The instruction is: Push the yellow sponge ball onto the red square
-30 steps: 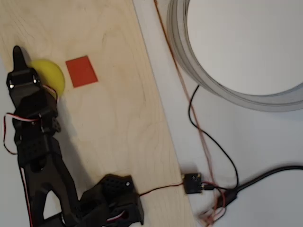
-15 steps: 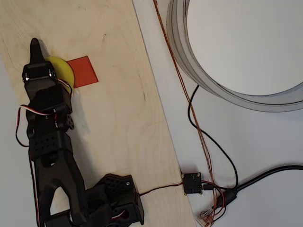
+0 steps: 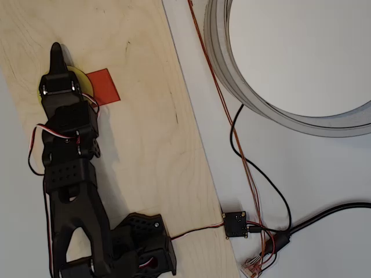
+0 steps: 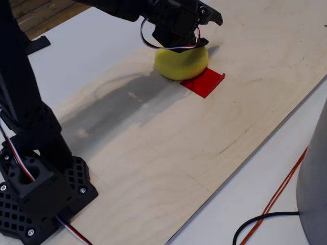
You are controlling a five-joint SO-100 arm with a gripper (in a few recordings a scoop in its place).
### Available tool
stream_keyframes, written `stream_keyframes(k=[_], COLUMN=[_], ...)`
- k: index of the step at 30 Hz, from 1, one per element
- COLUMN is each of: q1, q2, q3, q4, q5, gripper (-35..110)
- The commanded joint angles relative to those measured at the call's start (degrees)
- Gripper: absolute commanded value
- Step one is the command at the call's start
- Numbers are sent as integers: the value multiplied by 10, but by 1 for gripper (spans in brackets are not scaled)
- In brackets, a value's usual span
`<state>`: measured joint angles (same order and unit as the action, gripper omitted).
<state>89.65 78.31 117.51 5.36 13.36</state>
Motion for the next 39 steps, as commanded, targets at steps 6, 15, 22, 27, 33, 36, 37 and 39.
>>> stream_keyframes(k=[6, 15, 22, 27, 33, 36, 37, 39], q1=[10, -31, -93, -114, -121, -121, -121, -120], q2=[91, 155, 168, 166, 141, 124, 120, 111], q3=[13, 75, 109, 120, 129, 127, 130, 130], q4=[2, 25, 22, 11, -25, -40, -47, -54], q5=[-21, 50, 150, 182, 190, 191, 191, 191], gripper=[16, 18, 19, 19, 19, 19, 19, 19])
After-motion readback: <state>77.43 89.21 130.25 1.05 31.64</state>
